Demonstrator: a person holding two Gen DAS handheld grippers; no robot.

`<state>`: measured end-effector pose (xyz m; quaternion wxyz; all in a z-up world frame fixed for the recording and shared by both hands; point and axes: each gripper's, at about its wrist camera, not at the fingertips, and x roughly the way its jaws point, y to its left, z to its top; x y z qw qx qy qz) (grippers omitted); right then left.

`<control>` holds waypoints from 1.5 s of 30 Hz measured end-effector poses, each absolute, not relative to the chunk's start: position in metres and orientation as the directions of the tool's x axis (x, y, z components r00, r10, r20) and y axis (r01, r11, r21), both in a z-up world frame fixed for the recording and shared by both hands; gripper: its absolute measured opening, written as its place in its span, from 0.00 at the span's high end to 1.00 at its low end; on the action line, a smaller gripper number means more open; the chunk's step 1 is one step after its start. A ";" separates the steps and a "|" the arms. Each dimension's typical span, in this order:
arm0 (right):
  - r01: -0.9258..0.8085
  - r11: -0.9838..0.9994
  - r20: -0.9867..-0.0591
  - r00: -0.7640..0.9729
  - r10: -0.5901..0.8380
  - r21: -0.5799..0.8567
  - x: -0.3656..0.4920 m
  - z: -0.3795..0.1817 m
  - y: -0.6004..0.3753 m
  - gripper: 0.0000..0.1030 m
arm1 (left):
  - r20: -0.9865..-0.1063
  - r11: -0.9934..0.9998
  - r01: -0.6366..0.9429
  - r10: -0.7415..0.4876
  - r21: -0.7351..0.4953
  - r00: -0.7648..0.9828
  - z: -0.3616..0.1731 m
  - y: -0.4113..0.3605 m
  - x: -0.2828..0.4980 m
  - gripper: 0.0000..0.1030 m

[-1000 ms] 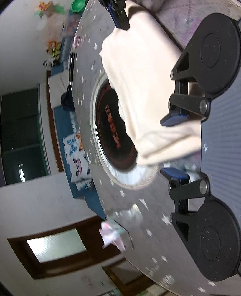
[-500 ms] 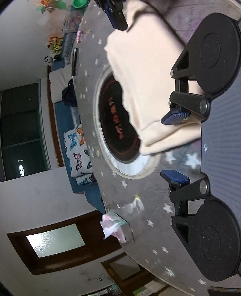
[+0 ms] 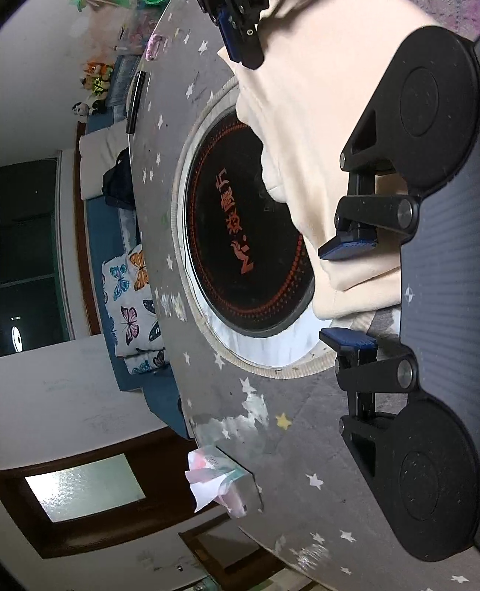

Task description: Fold clothes

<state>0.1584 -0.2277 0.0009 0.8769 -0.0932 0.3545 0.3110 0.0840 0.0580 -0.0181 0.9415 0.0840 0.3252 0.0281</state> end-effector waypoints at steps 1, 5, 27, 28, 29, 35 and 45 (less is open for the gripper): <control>-0.610 0.790 -0.679 0.557 0.478 0.055 0.157 0.003 -0.228 0.82 | -0.606 0.985 0.002 0.105 0.173 0.789 -0.017 0.059 0.083 0.57; -0.649 0.761 -0.665 0.558 0.497 0.024 0.141 0.018 -0.223 0.80 | -0.599 0.989 -0.013 0.098 0.145 0.795 -0.007 0.067 0.075 0.47; -0.946 0.243 -0.689 0.322 0.649 -0.214 -0.002 0.015 -0.088 0.57 | -0.665 0.957 -0.181 -0.015 -0.226 0.747 0.011 0.133 0.033 0.20; -0.947 0.232 -0.693 0.322 0.645 -0.223 -0.006 0.011 -0.084 0.57 | -0.668 0.951 -0.184 -0.030 -0.247 0.743 0.010 0.133 0.033 0.20; -0.944 0.225 -0.695 0.329 0.639 -0.240 -0.009 0.008 -0.081 0.59 | -0.672 0.944 -0.188 -0.044 -0.270 0.739 0.008 0.134 0.033 0.19; -0.922 0.271 -0.680 0.386 0.624 -0.275 -0.012 0.007 -0.079 0.87 | -0.678 0.903 -0.207 -0.117 -0.377 0.725 0.003 0.137 0.034 0.17; -0.911 0.379 -0.586 0.399 0.705 -0.164 0.003 0.045 -0.112 0.94 | -0.662 0.778 -0.238 -0.283 -0.582 0.694 -0.002 0.132 0.044 0.19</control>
